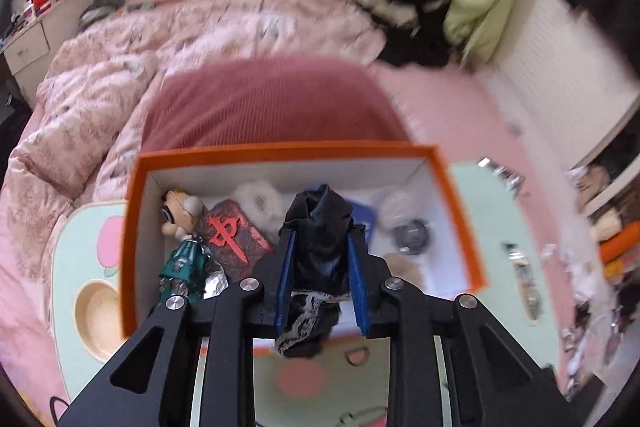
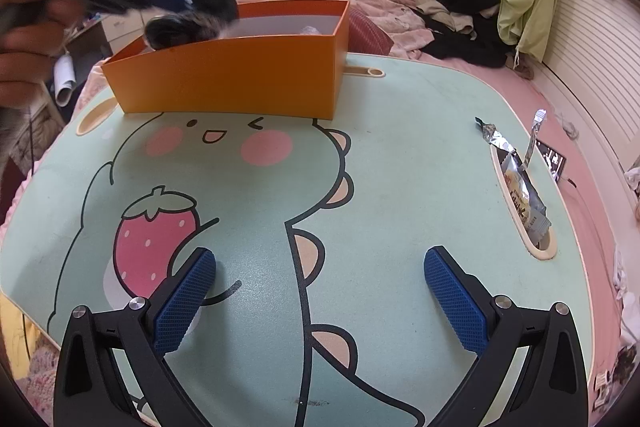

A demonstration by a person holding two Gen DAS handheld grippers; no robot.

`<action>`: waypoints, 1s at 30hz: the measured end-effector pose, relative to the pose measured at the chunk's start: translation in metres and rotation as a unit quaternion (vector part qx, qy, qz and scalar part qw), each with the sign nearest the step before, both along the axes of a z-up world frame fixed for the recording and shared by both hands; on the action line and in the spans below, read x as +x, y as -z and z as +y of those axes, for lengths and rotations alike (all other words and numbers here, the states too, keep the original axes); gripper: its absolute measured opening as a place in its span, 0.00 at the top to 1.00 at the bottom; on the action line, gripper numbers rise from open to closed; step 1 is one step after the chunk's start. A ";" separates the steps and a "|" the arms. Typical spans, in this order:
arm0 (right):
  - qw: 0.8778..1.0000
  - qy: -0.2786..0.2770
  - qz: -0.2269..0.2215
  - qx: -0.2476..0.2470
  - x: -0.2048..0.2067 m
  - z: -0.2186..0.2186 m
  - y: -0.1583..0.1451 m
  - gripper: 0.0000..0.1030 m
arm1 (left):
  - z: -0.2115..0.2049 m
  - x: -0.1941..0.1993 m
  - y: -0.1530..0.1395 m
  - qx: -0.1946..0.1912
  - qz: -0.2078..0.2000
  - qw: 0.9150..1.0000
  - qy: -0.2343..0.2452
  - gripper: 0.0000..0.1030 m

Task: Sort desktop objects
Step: 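Lift the black cloth out and set it on the table with the left tool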

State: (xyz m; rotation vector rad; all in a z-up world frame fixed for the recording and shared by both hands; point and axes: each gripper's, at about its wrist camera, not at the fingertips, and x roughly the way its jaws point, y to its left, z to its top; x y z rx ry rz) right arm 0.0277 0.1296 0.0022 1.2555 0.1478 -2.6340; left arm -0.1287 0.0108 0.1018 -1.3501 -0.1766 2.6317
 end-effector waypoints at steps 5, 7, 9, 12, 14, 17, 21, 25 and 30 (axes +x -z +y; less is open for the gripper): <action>1.000 0.000 0.000 0.000 0.000 0.001 0.000 0.00 | -0.022 0.068 -0.040 0.041 0.069 0.997 0.013 0.75; 1.000 0.000 0.000 0.000 0.000 0.000 0.000 0.00 | -0.032 0.085 -0.029 0.050 0.061 0.997 -0.002 0.75; 1.000 0.000 0.000 -0.001 0.000 0.001 0.001 0.00 | -0.035 0.096 -0.008 0.057 0.049 0.997 -0.004 0.75; 1.000 0.000 0.000 0.000 0.000 0.001 0.001 0.00 | -0.027 0.097 0.027 0.068 0.022 0.997 0.007 0.70; 1.000 0.000 0.000 -0.001 0.000 0.001 0.001 0.00 | -0.023 0.093 0.045 0.066 0.008 0.998 -0.008 0.64; 1.000 0.000 0.000 -0.001 0.000 0.001 0.001 0.00 | -0.024 0.103 0.049 0.063 0.022 0.998 -0.022 0.47; 1.000 0.000 0.000 0.000 0.000 0.002 0.001 0.00 | -0.034 0.140 0.042 0.023 0.083 0.995 -0.053 0.20; 1.000 0.000 0.000 0.000 0.000 0.002 0.001 0.00 | -0.030 0.169 0.060 -0.036 0.085 0.994 -0.052 0.20; 1.000 -0.003 0.000 0.002 -0.001 0.002 0.002 0.00 | -0.014 0.158 0.099 -0.107 0.019 0.993 -0.051 0.10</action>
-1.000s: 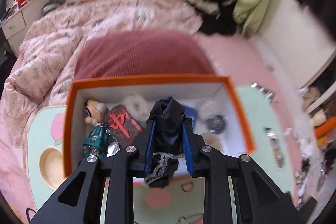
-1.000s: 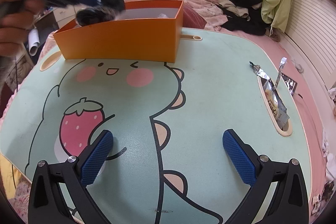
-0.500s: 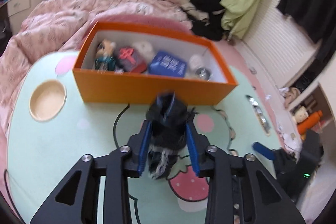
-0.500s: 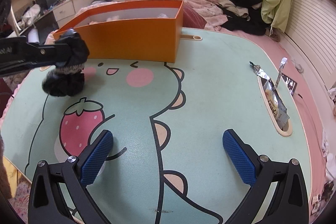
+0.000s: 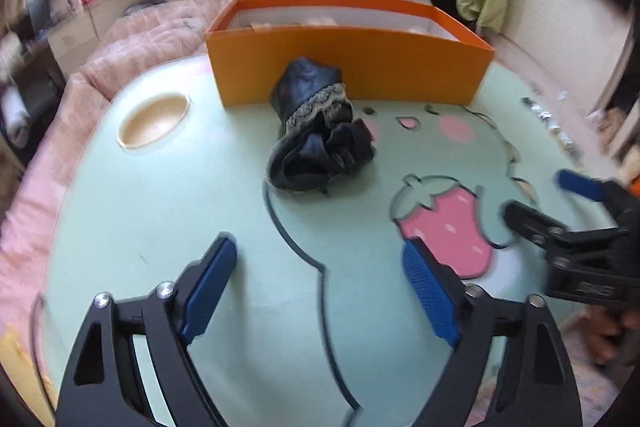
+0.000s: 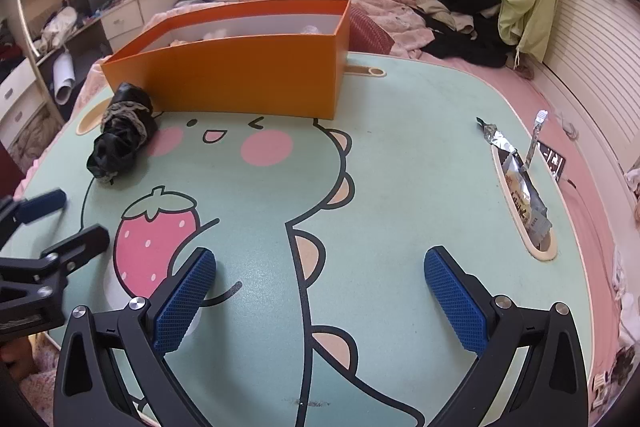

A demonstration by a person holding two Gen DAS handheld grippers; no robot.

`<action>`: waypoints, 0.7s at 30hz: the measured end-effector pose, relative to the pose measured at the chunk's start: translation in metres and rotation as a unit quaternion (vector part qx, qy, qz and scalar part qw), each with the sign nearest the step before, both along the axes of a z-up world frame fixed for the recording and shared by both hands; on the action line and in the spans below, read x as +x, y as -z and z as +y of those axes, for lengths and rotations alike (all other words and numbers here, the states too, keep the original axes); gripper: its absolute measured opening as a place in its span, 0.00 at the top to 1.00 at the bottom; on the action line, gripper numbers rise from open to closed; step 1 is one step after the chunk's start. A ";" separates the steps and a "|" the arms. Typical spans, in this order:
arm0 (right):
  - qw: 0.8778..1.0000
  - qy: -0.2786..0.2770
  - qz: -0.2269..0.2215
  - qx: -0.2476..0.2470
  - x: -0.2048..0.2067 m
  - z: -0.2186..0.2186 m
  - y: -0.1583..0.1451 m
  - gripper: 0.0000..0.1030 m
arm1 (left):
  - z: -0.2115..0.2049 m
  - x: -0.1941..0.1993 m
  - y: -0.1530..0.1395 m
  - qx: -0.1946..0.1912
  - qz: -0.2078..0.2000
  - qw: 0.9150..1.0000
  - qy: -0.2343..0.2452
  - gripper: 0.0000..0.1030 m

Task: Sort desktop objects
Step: 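Lift the black cloth out and set it on the table with the left tool, then reach into the box and grasp the white fluffy ball with the right tool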

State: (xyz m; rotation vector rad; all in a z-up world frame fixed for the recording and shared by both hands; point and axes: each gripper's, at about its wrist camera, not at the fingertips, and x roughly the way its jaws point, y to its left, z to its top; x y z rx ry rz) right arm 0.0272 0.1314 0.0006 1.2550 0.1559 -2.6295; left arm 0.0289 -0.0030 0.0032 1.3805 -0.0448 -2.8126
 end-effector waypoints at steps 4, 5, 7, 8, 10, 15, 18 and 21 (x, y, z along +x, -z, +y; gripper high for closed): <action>1.000 -0.009 -0.004 -0.003 -0.004 -0.001 -0.003 0.06 | -0.008 -0.003 0.007 0.017 0.002 1.000 -0.015 0.00; 1.000 -0.014 -0.004 -0.006 -0.004 -0.002 -0.004 0.11 | -0.009 -0.001 0.008 0.018 0.005 1.000 -0.014 0.00; 0.999 -0.028 0.004 -0.019 -0.008 -0.006 -0.015 0.13 | -0.010 0.000 0.009 0.017 0.007 1.000 -0.014 0.00; 0.999 -0.033 0.010 -0.024 -0.011 -0.009 -0.022 0.14 | -0.009 0.001 0.009 0.017 0.008 1.000 -0.013 0.00; 0.998 -0.054 0.024 -0.038 -0.021 -0.018 -0.044 0.17 | -0.009 0.002 0.009 0.015 0.014 1.000 -0.011 0.00; 0.993 -0.101 0.031 -0.045 -0.070 -0.056 -0.088 0.36 | -0.004 0.007 0.000 0.006 0.024 1.000 0.006 0.00; 0.993 -0.108 -0.007 -0.051 -0.120 -0.077 -0.094 0.49 | -0.008 0.009 -0.011 0.013 0.040 0.999 0.011 0.00; 0.991 -0.103 -0.054 -0.062 -0.163 -0.089 -0.084 0.54 | -0.022 0.012 -0.029 0.052 0.058 0.997 0.010 0.00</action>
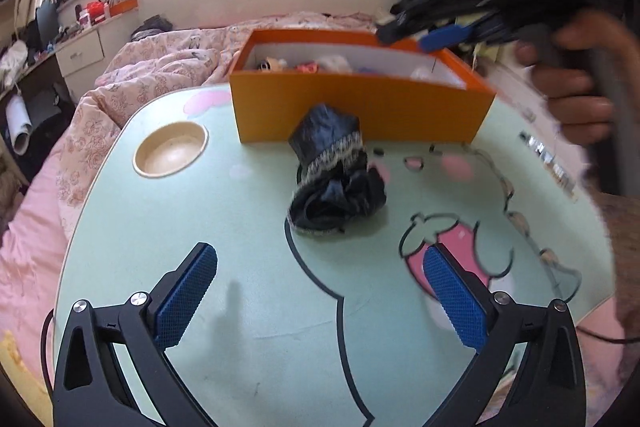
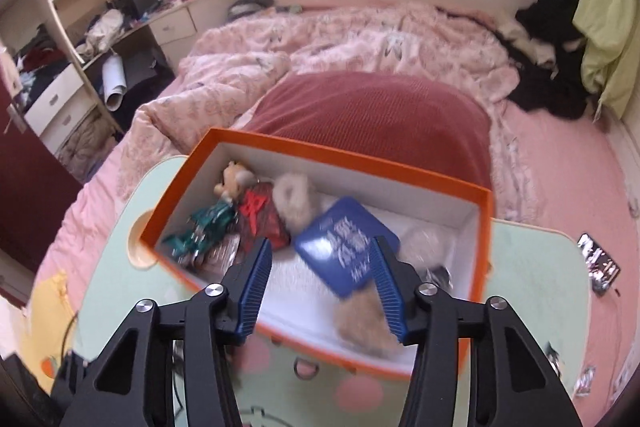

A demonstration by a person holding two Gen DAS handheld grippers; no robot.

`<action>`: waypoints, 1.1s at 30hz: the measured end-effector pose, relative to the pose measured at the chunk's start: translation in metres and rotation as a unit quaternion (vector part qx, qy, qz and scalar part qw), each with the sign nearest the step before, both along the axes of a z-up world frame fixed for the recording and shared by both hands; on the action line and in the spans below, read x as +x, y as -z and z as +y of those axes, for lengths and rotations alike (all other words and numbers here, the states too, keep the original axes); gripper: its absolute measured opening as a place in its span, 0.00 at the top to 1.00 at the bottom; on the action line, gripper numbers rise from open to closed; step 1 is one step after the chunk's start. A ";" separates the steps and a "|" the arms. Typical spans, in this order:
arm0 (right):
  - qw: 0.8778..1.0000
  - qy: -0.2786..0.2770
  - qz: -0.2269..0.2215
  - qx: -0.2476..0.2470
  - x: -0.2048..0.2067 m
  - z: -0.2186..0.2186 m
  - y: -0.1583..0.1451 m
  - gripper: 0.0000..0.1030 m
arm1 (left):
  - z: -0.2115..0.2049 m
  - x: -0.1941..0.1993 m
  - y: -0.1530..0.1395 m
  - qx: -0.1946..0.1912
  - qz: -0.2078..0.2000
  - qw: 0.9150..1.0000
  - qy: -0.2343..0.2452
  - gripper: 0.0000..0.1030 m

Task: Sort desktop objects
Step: 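Reach into the box and grasp the white fluffy ball with the right tool, then lift the white fluffy ball out and release it on the table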

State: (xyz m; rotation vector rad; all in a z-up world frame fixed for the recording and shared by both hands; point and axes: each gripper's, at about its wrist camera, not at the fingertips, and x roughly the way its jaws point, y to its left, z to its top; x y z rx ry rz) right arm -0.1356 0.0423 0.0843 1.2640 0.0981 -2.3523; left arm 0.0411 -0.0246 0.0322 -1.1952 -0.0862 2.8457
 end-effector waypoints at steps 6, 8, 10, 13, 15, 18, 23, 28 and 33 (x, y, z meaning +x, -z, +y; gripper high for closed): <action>0.999 -0.003 -0.049 0.022 -0.051 -0.030 0.026 0.58 | -0.028 -0.011 -0.026 0.049 0.012 0.998 -0.024 0.00; 0.997 -0.005 -0.077 0.012 -0.062 -0.033 0.037 0.59 | -0.034 -0.013 -0.030 0.065 0.012 0.997 -0.028 0.00; 0.997 -0.012 -0.074 0.000 -0.066 -0.037 0.039 0.60 | -0.041 -0.017 -0.034 0.079 0.013 0.996 -0.031 0.00; 0.996 -0.033 -0.079 -0.004 -0.065 -0.043 0.042 0.72 | -0.046 -0.025 -0.038 0.090 0.012 0.995 -0.038 0.00; 0.995 -0.057 -0.076 0.013 -0.063 -0.053 0.043 0.75 | -0.049 -0.031 -0.039 0.093 0.008 0.995 -0.039 0.00; 0.995 -0.077 -0.055 0.029 -0.057 -0.060 0.040 0.91 | -0.052 -0.040 -0.042 0.095 0.006 0.995 -0.040 0.00; 0.994 -0.068 -0.061 -0.065 -0.053 -0.028 0.012 0.91 | -0.057 -0.054 -0.053 0.101 0.009 0.994 -0.039 0.00; 0.983 -0.082 -0.036 -0.158 -0.007 0.029 -0.036 0.91 | -0.053 -0.079 -0.070 0.101 -0.001 0.995 -0.017 0.00; 0.988 -0.079 -0.031 -0.132 0.053 0.067 -0.025 0.91 | -0.036 -0.125 -0.086 0.085 -0.026 0.996 0.022 0.00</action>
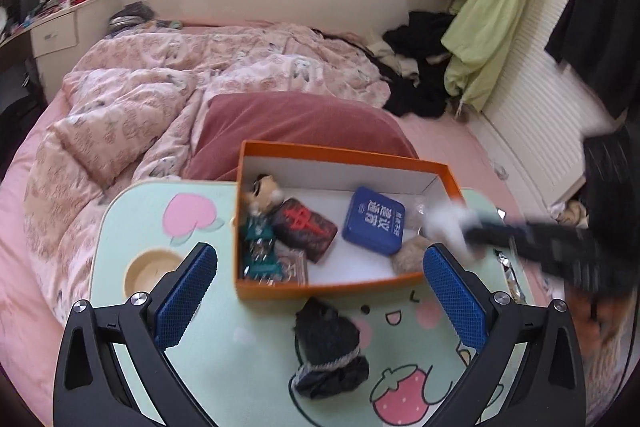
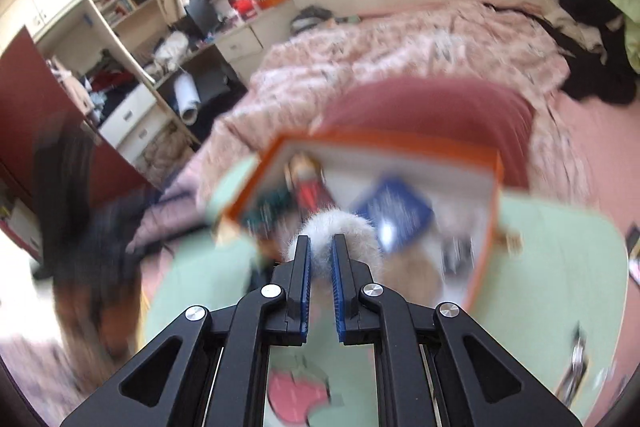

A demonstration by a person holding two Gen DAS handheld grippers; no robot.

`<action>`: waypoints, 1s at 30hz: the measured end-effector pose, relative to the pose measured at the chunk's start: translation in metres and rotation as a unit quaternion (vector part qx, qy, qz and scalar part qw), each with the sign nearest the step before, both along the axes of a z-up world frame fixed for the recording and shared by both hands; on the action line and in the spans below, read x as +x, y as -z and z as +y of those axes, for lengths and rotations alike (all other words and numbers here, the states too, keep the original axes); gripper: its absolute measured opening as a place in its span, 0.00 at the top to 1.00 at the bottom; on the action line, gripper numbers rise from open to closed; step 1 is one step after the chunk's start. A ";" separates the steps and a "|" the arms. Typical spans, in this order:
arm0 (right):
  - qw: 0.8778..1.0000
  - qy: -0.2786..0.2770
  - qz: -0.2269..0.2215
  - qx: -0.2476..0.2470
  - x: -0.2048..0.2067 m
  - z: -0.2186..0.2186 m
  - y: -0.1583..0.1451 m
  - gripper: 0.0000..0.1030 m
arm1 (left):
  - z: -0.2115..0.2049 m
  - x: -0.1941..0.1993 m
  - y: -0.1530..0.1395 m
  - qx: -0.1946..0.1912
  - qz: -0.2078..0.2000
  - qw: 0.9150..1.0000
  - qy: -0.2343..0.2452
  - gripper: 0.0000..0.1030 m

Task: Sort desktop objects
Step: 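Lift the white fluffy ball out and release it on the table, then grasp the blue printed tin inside the box with the left tool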

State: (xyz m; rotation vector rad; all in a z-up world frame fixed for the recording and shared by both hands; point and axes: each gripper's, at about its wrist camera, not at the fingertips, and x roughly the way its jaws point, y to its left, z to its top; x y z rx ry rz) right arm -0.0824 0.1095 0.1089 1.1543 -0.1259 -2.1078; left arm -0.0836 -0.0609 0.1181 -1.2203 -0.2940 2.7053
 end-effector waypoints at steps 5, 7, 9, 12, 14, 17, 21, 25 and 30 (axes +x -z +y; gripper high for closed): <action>0.999 0.015 -0.050 0.002 0.043 0.020 0.051 0.91 | 0.037 -0.056 0.009 -0.042 -0.045 0.996 0.058 0.07; 0.998 0.028 -0.054 -0.007 0.051 0.023 0.063 0.91 | 0.053 -0.074 0.019 -0.037 -0.074 0.993 0.084 0.13; 0.998 0.049 -0.046 -0.015 0.055 0.026 0.070 0.90 | 0.071 -0.090 0.030 -0.039 -0.099 0.989 0.102 0.15; 0.996 0.089 -0.013 -0.026 0.062 0.033 0.069 0.83 | 0.099 -0.110 0.045 -0.068 -0.121 0.983 0.121 0.15; 0.994 0.097 -0.004 -0.041 0.065 0.036 0.067 0.60 | 0.112 -0.118 0.053 -0.100 -0.130 0.978 0.128 0.15; 0.992 0.106 0.019 -0.061 0.069 0.045 0.058 0.43 | 0.121 -0.126 0.069 -0.129 -0.153 0.973 0.114 0.33; 0.992 0.113 0.013 -0.048 0.068 0.050 0.060 0.43 | 0.124 -0.127 0.083 -0.129 -0.179 0.967 0.130 0.35; 0.992 0.112 -0.012 -0.052 0.063 0.049 0.071 0.43 | 0.131 -0.124 0.085 -0.156 -0.169 0.963 0.141 0.35; 0.993 0.107 -0.018 -0.043 0.067 0.044 0.078 0.43 | 0.116 -0.121 0.072 -0.105 -0.145 0.974 0.137 0.35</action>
